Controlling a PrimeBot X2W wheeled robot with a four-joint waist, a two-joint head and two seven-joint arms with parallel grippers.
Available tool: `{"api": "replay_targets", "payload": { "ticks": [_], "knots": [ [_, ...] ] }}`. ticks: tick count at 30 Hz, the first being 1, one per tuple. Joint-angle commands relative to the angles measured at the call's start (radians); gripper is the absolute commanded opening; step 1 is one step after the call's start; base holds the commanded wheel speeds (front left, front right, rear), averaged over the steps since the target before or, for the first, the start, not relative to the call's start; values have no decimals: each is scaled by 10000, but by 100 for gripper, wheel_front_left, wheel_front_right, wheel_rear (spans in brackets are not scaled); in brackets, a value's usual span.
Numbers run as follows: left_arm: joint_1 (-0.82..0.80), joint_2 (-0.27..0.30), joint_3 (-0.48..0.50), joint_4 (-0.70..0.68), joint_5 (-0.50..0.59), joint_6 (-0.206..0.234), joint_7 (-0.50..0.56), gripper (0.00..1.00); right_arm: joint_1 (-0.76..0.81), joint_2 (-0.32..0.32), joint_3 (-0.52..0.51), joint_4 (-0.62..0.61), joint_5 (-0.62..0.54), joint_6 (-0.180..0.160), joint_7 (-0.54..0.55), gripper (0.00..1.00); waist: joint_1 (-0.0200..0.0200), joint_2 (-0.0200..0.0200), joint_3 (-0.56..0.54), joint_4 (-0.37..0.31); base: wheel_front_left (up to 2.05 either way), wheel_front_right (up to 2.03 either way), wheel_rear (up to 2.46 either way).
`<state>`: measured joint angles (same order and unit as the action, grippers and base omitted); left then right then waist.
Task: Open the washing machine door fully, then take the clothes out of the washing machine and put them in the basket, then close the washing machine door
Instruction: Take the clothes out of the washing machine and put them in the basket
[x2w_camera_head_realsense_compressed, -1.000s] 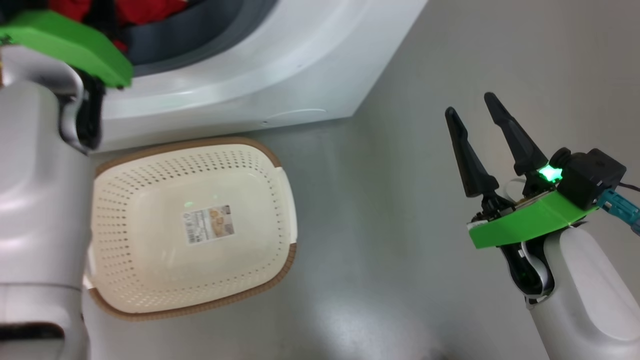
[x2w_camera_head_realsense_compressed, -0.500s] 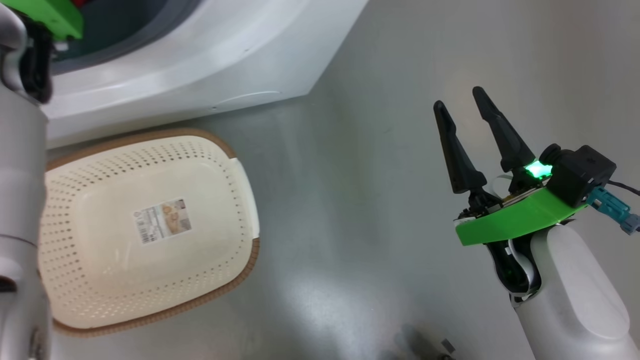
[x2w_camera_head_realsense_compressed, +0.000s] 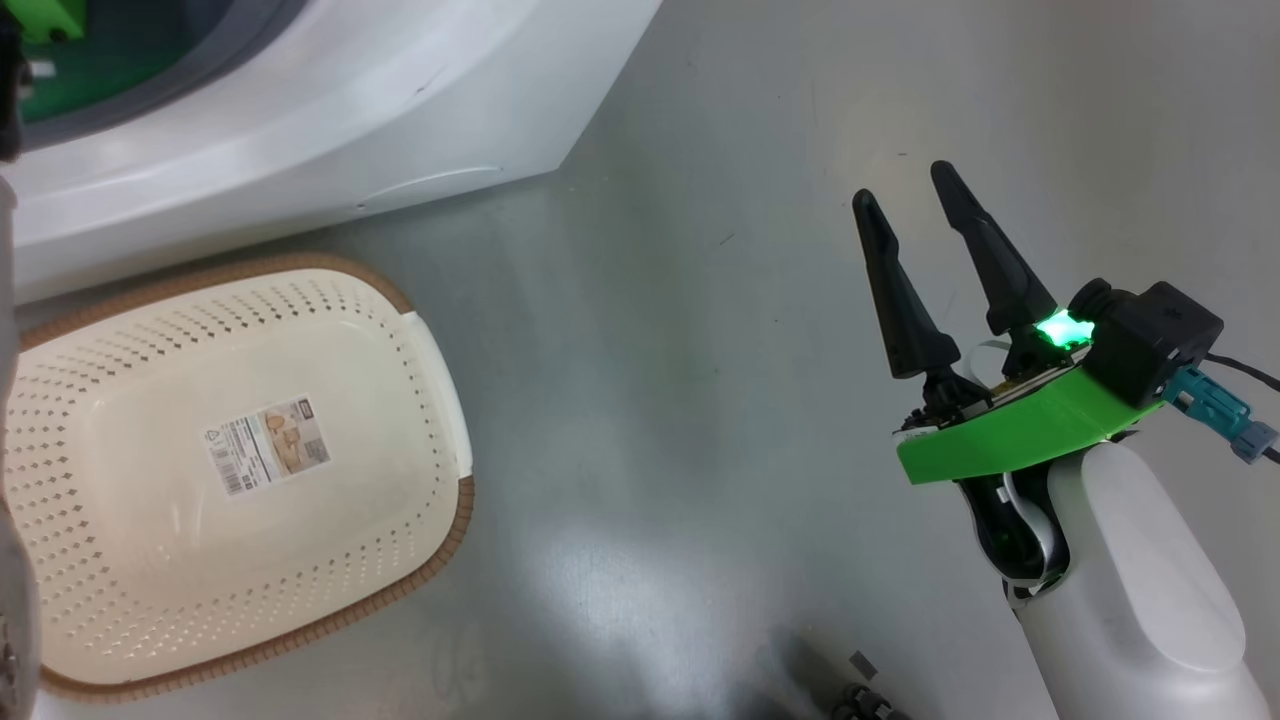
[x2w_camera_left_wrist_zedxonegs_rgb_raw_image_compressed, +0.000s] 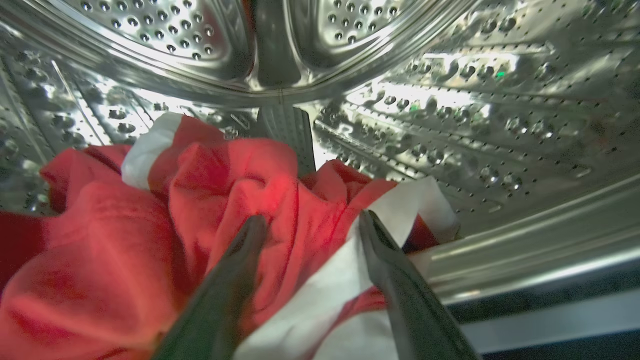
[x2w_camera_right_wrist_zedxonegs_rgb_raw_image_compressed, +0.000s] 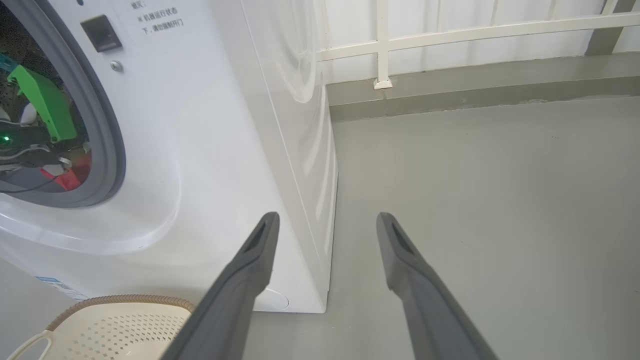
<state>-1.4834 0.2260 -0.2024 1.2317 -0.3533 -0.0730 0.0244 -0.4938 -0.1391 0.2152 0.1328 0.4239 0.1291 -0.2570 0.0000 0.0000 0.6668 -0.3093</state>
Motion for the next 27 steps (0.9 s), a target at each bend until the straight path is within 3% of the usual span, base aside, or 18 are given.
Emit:
{"api": "replay_targets", "payload": {
  "ticks": [1,9,10,11,13,14,27],
  "knots": [
    [-165,365,-44,-94,48,67,163,100,161,25,165,-227,35,16,-48,100,0,0,-5,-5,0,0,0],
    [-72,174,-262,267,-95,-254,1011,100,152,32,145,-182,1,16,-48,100,0,0,-90,70,0,0,0],
    [-47,162,-275,291,-121,-278,1077,96,145,29,154,-173,2,16,-48,100,0,0,-104,78,0,0,0],
    [-28,156,-291,309,-139,-297,1116,74,141,24,163,-163,4,16,-48,100,0,0,-117,88,0,0,0],
    [2,143,-316,331,-171,-322,1104,11,131,18,183,-141,7,16,-48,100,0,0,-147,103,0,0,0],
    [23,133,-335,341,-179,-331,1087,0,126,13,190,-131,9,16,-48,100,0,0,-165,112,0,0,0],
    [476,-68,-499,199,-371,-478,-481,0,228,-125,207,-8,-19,16,-48,100,0,0,-884,278,0,0,0]
  ]
}}
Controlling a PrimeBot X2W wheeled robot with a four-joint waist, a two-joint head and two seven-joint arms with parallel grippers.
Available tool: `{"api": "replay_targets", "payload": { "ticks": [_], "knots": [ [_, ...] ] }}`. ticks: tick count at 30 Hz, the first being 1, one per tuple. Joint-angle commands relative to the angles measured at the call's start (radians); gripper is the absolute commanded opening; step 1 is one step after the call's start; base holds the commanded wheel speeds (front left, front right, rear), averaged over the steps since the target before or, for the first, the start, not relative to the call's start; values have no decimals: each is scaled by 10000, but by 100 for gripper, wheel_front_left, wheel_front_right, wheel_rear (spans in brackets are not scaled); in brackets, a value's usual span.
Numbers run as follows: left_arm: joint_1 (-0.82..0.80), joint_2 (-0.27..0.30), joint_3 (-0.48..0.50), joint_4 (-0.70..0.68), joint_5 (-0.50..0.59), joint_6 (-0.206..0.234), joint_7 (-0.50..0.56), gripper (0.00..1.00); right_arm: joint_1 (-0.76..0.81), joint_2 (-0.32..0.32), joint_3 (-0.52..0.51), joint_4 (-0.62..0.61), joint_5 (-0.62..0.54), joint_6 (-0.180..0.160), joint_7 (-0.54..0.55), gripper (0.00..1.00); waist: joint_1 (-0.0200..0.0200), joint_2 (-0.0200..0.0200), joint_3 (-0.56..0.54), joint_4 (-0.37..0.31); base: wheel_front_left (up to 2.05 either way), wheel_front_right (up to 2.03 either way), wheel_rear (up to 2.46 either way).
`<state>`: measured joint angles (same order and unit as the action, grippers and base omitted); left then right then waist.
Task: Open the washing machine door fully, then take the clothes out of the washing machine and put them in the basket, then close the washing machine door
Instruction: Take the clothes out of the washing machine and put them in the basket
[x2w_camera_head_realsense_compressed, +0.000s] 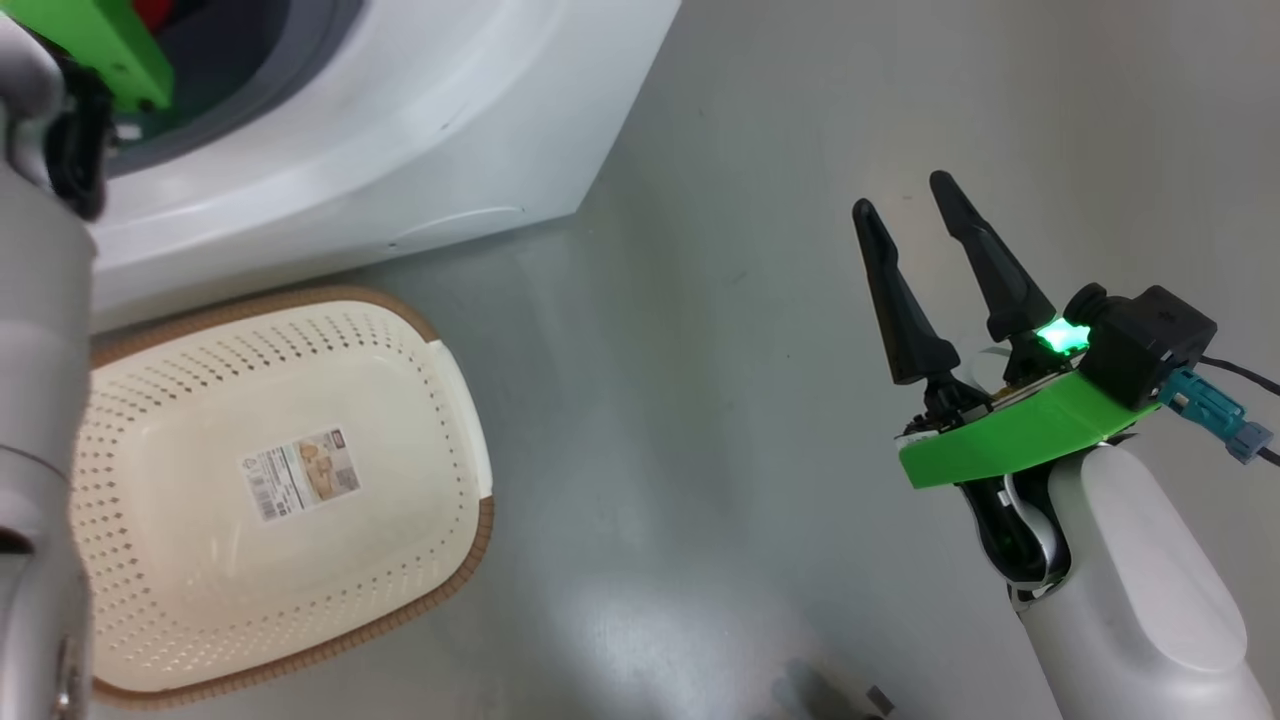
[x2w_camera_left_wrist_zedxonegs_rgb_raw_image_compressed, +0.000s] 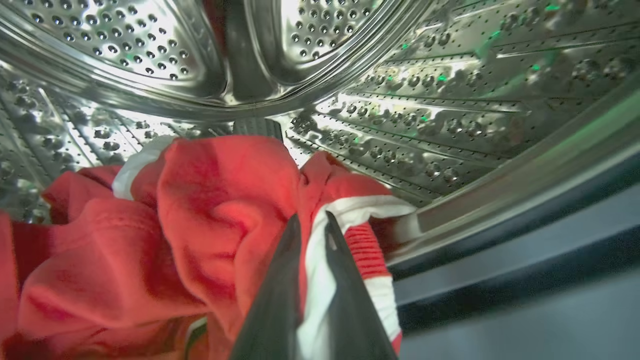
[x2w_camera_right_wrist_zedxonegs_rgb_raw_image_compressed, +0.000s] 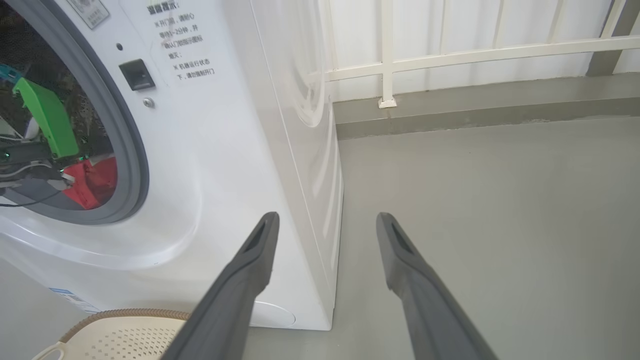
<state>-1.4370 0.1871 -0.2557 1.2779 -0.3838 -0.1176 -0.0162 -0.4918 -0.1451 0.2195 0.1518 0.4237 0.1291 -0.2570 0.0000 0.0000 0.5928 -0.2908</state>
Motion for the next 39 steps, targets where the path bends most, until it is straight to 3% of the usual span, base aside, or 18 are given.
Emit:
{"api": "replay_targets", "payload": {
  "ticks": [1,25,39],
  "knots": [
    [77,286,-12,-274,-59,-43,-188,0,227,-90,162,-194,-15,16,-48,100,0,0,-225,132,0,0,0],
    [1922,-163,-912,-1018,-169,-127,-2192,0,862,-451,413,222,134,16,-48,100,0,0,-2281,1015,0,0,0],
    [3569,-58,-1319,-2979,-145,-75,-2422,0,1262,-671,399,400,235,16,-48,100,0,0,-3335,1890,0,0,0]
  ]
}}
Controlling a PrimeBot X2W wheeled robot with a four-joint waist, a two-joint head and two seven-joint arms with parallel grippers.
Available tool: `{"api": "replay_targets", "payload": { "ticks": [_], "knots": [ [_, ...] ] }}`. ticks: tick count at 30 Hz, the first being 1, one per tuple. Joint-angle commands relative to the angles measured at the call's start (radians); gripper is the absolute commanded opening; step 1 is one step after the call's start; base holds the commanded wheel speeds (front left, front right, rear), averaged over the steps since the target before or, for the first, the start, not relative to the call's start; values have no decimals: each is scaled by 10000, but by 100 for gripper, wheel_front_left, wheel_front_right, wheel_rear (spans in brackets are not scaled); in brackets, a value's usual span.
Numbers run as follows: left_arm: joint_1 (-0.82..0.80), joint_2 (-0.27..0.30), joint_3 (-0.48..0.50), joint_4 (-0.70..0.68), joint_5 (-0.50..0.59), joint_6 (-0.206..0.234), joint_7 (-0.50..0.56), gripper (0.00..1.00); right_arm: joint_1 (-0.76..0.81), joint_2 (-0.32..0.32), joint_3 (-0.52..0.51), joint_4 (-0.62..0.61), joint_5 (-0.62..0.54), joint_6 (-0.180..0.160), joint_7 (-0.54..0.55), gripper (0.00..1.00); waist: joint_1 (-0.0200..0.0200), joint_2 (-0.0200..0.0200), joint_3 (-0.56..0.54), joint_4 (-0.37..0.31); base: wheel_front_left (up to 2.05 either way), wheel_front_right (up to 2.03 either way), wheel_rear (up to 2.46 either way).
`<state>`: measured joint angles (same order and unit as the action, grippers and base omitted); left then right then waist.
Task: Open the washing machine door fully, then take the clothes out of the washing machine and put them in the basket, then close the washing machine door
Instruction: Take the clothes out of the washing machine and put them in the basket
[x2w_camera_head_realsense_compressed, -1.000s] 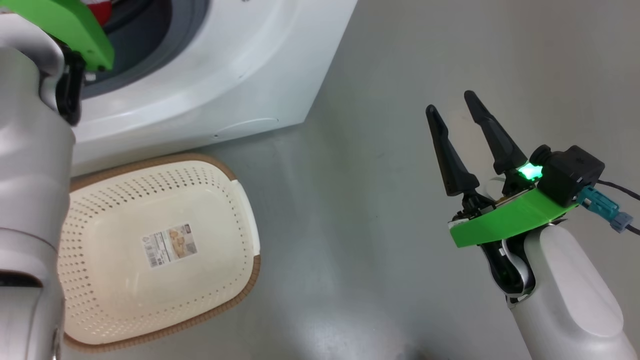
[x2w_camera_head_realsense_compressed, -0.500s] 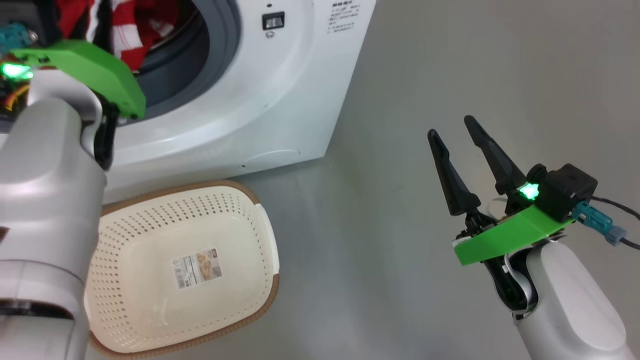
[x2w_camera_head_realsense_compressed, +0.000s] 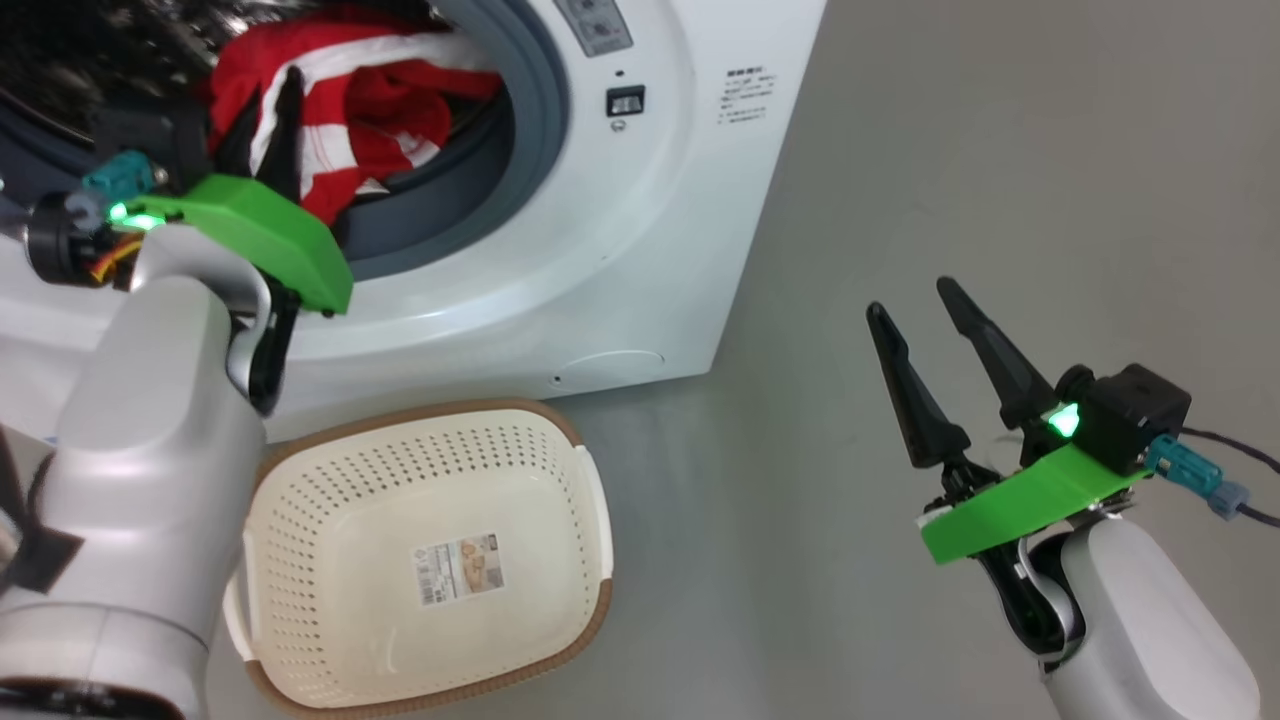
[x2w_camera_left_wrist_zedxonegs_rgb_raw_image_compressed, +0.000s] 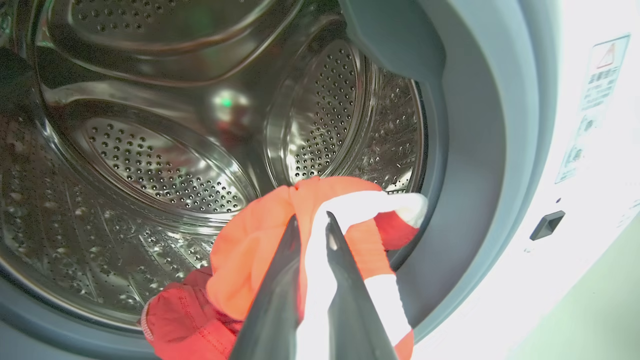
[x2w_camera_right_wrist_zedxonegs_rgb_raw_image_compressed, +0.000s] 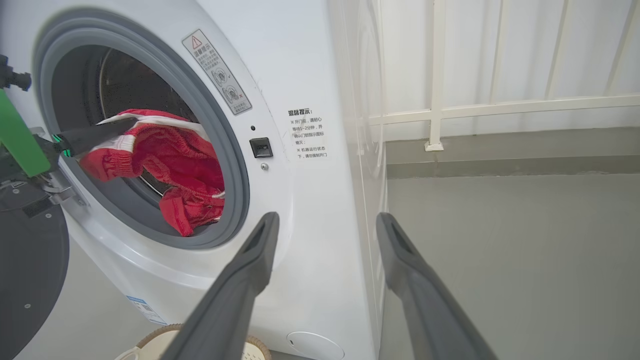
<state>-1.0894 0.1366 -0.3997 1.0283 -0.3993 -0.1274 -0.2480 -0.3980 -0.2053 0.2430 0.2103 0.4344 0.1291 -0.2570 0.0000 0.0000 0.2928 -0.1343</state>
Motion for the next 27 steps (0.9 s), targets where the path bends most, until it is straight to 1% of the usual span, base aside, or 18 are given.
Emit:
{"api": "replay_targets", "payload": {
  "ticks": [1,2,5,11,15,21,24,27],
  "knots": [
    [260,464,112,-721,5,43,-108,0,362,-94,158,-172,133,16,-48,100,0,0,-411,391,0,0,0],
    [260,464,112,-721,5,43,-108,0,362,-94,158,-172,133,16,-48,100,0,0,-411,391,0,0,0],
    [789,559,84,-1501,-3,160,-112,0,484,-152,143,-137,150,16,-48,100,0,0,-643,593,0,0,0],
    [1926,808,46,-3507,-115,467,273,0,695,-239,159,-68,192,16,-48,100,0,0,-1033,965,0,0,0],
    [2848,1111,25,-5282,-152,831,831,0,799,-283,180,-86,201,16,-48,100,0,0,-1154,1140,0,0,0],
    [4422,1615,-8,-8226,-125,1546,1734,0,869,-334,213,-110,218,16,-48,100,0,0,-1148,1290,0,0,0],
    [5141,1808,-24,-9343,-98,1876,2055,0,861,-350,218,-128,224,16,-48,100,0,0,-1117,1310,0,0,0],
    [5728,1906,-47,-10182,-63,2167,2223,0,849,-370,226,-128,242,16,-48,100,0,0,-1105,1323,0,0,0]
  ]
}}
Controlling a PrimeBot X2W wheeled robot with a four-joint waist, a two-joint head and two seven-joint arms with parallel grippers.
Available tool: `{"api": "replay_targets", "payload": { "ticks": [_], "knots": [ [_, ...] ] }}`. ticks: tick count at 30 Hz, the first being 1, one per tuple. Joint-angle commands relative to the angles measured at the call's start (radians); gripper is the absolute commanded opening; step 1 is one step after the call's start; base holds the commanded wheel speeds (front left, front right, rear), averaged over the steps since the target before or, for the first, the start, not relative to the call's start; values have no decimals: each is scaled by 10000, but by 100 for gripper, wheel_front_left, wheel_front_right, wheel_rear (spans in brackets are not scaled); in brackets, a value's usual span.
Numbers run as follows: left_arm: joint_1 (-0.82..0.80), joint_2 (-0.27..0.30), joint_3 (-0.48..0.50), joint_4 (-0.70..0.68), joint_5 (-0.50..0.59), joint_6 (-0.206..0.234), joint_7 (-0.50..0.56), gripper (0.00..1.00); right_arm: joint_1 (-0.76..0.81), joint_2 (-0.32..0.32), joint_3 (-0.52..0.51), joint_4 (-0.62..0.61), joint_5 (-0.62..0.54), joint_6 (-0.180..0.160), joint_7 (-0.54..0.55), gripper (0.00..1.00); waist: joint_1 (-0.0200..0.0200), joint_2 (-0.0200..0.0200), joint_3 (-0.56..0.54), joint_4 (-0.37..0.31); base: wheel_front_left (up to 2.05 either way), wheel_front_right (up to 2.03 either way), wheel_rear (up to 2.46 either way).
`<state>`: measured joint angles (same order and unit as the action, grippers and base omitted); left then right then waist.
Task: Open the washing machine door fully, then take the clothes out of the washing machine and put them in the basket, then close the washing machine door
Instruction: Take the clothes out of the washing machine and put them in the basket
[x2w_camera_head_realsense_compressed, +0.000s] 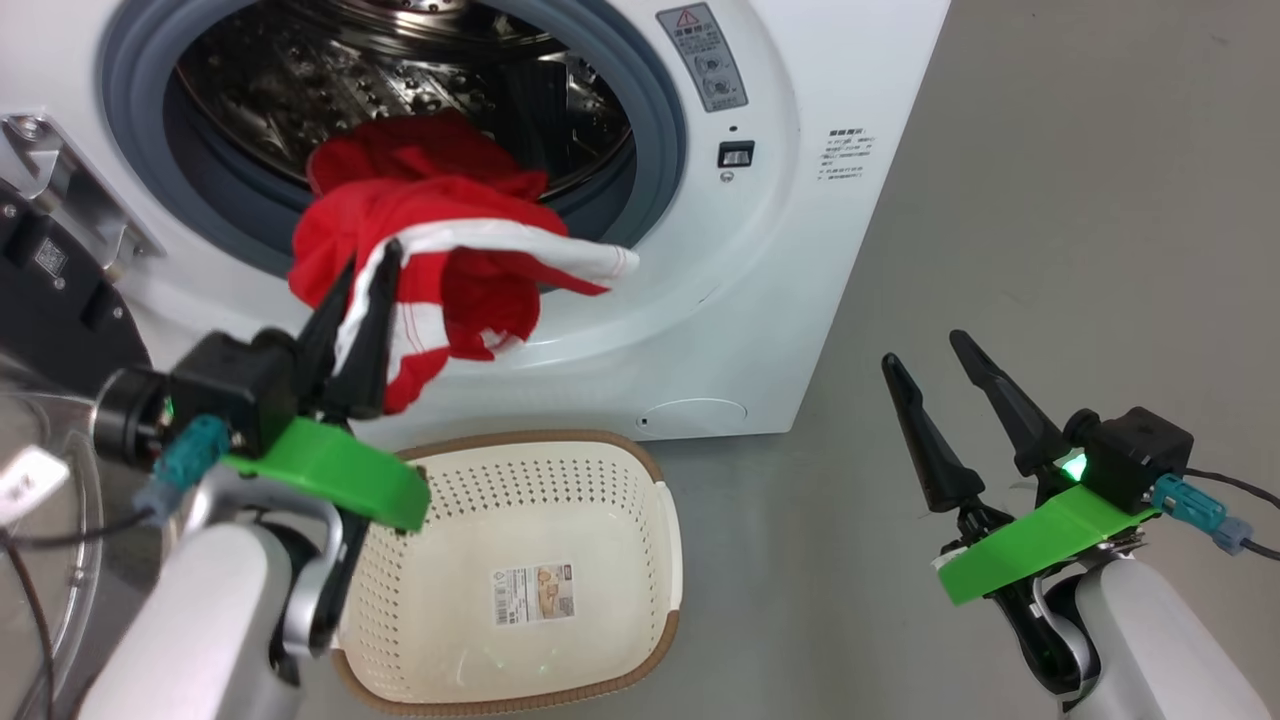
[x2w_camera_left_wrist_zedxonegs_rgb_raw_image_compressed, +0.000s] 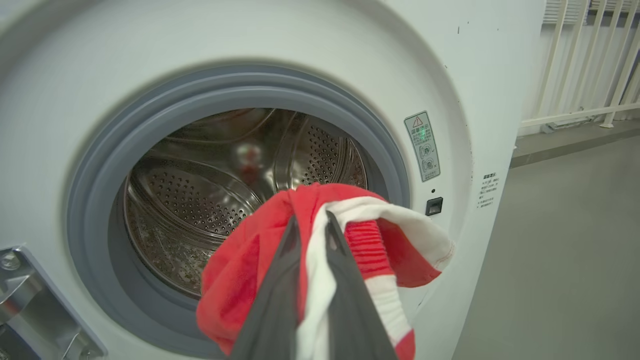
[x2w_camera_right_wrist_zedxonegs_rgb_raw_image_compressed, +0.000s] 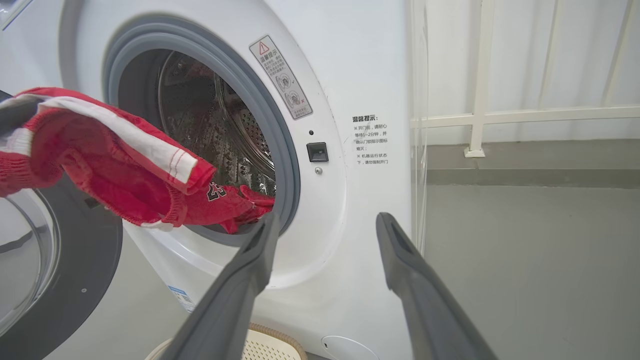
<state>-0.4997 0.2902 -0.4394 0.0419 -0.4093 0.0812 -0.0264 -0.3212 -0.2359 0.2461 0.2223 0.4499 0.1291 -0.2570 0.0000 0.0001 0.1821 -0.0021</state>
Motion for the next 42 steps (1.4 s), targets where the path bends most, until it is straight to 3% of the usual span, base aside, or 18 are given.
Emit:
{"api": "replay_targets", "payload": {
  "ticks": [1,11,17,33,42],
  "knots": [
    [7,394,333,-520,55,162,35,0,76,-66,198,-245,90,16,-48,100,0,-1,5,7,0,0,0],
    [1392,221,153,-1170,-39,704,-140,0,9,-40,245,-241,118,16,-48,100,0,-1,66,-78,0,0,0],
    [1808,130,104,-620,-200,693,-480,0,-27,-23,279,-248,116,16,-48,100,0,-1,186,-168,0,0,0],
    [1468,-255,-40,2513,-537,78,-1578,0,-217,-74,450,-231,164,16,-48,100,0,-1,583,-564,0,0,0],
    [709,-621,-246,5242,-609,-622,-2048,0,-358,-65,525,-274,166,16,-48,100,0,-1,884,-877,0,0,0]
  ]
}}
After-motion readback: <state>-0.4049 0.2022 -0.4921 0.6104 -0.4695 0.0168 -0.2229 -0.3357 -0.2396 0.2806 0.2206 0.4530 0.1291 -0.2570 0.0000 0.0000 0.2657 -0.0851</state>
